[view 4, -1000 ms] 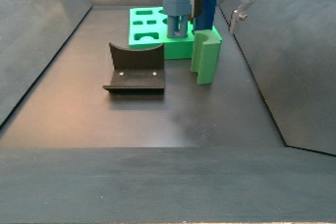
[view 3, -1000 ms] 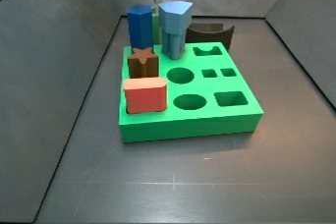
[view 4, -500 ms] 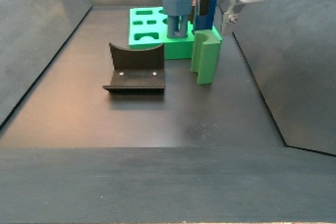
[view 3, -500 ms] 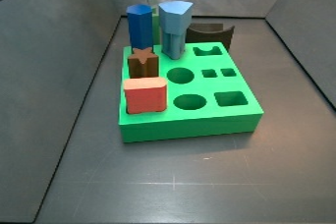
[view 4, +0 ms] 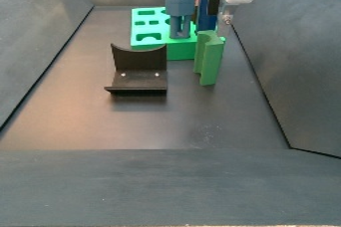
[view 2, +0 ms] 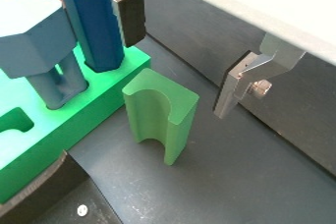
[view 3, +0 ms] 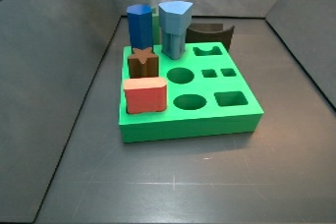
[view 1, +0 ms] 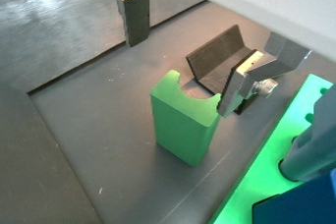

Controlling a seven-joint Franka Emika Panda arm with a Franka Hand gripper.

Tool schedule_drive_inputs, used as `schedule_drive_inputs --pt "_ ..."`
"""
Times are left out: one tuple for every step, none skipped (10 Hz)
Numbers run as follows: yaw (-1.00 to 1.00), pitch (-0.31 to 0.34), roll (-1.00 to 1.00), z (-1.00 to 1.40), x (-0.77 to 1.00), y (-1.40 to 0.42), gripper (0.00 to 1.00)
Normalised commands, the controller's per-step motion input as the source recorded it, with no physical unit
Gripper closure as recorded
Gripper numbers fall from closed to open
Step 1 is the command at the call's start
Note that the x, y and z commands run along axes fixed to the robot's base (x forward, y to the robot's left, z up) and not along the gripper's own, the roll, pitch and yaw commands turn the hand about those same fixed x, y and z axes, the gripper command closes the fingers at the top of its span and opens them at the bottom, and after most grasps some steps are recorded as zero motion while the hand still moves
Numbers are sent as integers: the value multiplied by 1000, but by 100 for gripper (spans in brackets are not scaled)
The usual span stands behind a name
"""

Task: Pick up the arch object. Move up. Rotate the arch object. Move to above the board. Insert the arch object.
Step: Rotate the arch object.

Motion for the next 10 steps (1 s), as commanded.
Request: schedule_drive_inputs --pt "-176 20 -12 -1000 0 0 0" --pt "-136 17 -12 -1000 2 0 0" --pt "-88 -15 -4 -1000 23 5 0" --pt "-73 -22 2 -1000 23 10 0" --pt "-60 -28 9 -848 20 16 0" --pt "-56 -30 11 -743 21 20 0" --pt "-49 -31 16 -535 23 26 0" --pt "-41 -28 19 -334 27 28 0" --pt "-39 -25 22 -190 32 28 0" --pt "-39 -22 24 0 0 0 100"
